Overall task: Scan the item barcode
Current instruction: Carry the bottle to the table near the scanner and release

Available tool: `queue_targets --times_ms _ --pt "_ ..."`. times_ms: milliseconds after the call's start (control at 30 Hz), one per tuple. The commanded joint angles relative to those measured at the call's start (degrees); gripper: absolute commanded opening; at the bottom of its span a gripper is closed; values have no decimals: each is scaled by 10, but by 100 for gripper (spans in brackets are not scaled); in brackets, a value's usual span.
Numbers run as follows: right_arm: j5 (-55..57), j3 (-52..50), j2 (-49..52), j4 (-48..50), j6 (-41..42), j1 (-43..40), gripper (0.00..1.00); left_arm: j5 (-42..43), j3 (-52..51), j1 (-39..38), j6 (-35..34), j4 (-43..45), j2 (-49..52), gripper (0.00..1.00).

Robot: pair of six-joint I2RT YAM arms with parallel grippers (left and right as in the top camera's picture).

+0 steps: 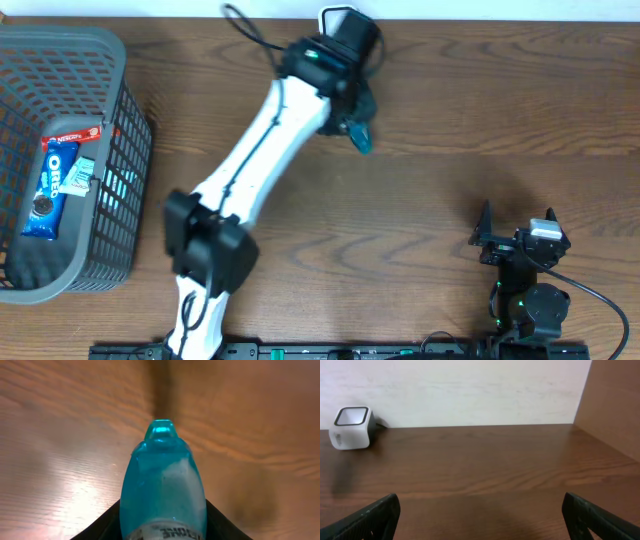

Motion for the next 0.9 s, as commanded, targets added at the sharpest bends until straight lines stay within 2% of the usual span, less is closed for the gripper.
queue_targets --times_ms 0,200,300,500,633,867 --pt "1 -1 -3 -2 -7 6 99 29 13 -26 18 21 31 43" --pt "1 -1 -3 -2 -7 6 99 135 13 -52 12 78 91 43" --pt "1 -1 -3 -2 -7 6 99 161 13 -64 11 97 114 43" --pt "1 -1 -3 -2 -7 6 99 161 12 -86 23 111 150 44" --pt "1 -1 -3 -2 -7 6 99 151 6 -89 53 112 169 55" --pt "1 -1 -3 -2 -7 6 99 41 -21 -89 56 111 170 57"
